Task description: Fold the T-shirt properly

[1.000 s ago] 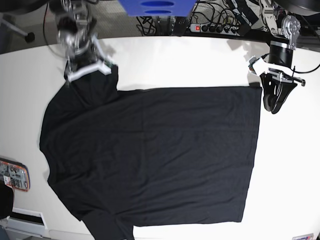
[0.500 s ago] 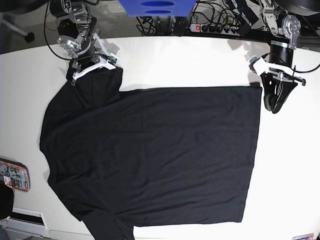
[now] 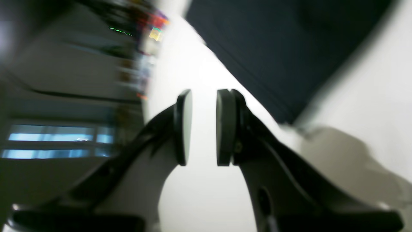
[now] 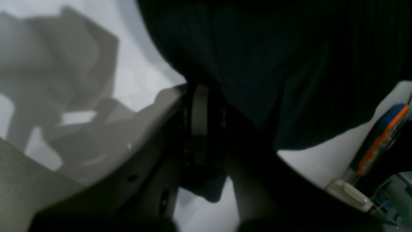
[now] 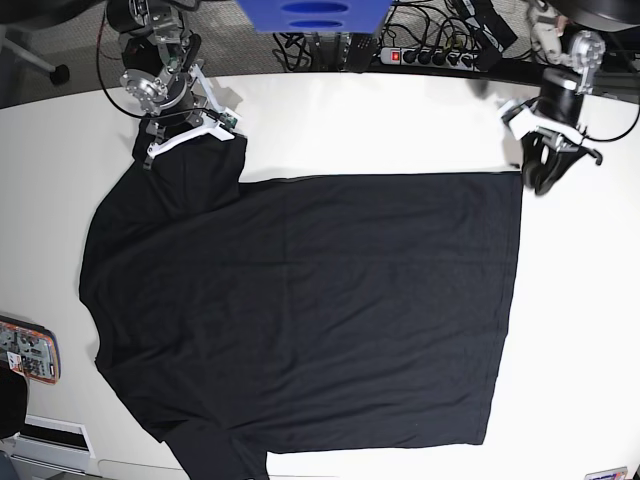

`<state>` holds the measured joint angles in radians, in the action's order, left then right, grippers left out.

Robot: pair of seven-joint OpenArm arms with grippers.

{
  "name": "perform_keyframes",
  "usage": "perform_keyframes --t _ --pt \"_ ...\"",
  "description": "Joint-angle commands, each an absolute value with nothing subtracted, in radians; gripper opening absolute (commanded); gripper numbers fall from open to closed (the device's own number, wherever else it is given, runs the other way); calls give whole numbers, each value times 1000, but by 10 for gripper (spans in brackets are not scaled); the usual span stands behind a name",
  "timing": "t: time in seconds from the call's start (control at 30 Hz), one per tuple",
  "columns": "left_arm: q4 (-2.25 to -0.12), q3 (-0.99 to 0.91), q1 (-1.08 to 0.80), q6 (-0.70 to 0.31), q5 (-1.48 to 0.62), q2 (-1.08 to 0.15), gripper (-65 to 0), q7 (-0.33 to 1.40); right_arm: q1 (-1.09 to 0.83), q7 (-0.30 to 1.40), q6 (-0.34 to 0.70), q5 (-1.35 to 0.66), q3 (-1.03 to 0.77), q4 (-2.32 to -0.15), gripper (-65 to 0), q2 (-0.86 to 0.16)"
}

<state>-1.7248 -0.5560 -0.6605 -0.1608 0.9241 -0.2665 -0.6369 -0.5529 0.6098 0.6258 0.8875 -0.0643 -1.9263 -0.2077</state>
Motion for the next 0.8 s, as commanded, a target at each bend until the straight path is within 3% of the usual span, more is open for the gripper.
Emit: perform_keyframes --t 0.0,0.27,0.33,0.53,0.77 --pt "-1728 -559 -674 -177 889 -272 -519 -654 -555 608 621 889 -68 -1945 -650 -214" --pt "-1733 -552 -670 -390 866 -311 -518 -410 -555 610 621 889 -67 -1945 -650 -209" --pt "-1735 -524 -670 -394 872 -317 -501 -372 -559 610 621 889 -67 -1945 -650 -209" --pt "-1735 -437 -653 -394 915 -341 -353 -274 -608 610 621 891 -67 -1945 -650 -209" --pt "-1735 -325 -602 -398 1036 -349 -339 -133 -645 610 621 891 -67 -1945 -650 -209"
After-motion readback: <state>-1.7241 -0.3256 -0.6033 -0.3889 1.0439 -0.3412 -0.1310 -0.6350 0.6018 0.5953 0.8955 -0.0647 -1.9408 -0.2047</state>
